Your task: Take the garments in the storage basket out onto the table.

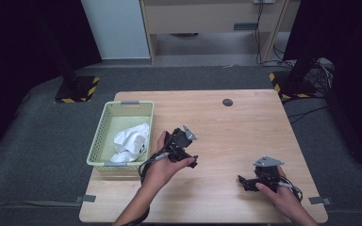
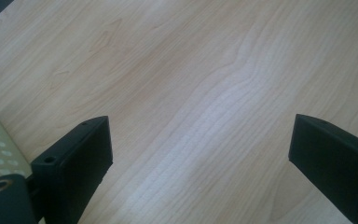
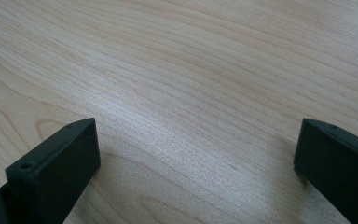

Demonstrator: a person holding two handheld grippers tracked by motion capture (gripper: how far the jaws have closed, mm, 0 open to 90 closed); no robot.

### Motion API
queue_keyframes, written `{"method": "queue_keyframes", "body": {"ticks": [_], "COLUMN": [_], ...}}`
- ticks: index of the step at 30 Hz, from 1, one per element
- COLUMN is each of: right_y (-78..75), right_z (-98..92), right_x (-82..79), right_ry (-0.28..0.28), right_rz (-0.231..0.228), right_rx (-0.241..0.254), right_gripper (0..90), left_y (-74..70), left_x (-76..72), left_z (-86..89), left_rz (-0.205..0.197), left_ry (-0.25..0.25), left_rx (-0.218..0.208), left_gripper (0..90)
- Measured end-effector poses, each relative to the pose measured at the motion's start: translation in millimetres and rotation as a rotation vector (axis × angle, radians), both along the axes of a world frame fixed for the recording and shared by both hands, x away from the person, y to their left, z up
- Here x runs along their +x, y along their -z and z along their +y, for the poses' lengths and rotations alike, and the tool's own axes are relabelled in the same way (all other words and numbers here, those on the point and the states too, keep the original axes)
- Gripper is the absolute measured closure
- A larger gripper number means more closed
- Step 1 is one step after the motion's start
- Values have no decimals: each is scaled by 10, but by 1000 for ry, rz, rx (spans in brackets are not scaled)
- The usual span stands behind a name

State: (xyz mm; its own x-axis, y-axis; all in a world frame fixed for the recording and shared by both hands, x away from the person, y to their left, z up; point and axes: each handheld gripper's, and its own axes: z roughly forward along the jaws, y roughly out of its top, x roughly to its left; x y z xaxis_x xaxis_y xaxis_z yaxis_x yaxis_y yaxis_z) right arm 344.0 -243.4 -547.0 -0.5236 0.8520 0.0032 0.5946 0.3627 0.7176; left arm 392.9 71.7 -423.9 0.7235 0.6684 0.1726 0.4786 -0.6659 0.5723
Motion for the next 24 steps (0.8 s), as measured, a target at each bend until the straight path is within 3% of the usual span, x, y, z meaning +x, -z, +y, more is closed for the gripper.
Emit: {"method": "queue_keyframes", "body": {"ticks": [3,11,24], "right_y": [0,0,-1], "right_z": [8,16,18], "right_x": [2,27,39], "right_ry": [4,-11,-18], "right_rz": [1,0,0], "right_rx": [2,1,2], "right_gripper": [6,6,6], "left_y": [-27,-130,-255], "left_x": [34,102,243], "left_z": [62,226,413], "left_rz": [4,1,0], "left_ry": [-7,-17,-18], "left_rx": [-17,12,-14], "left_gripper": [61,60,58]}}
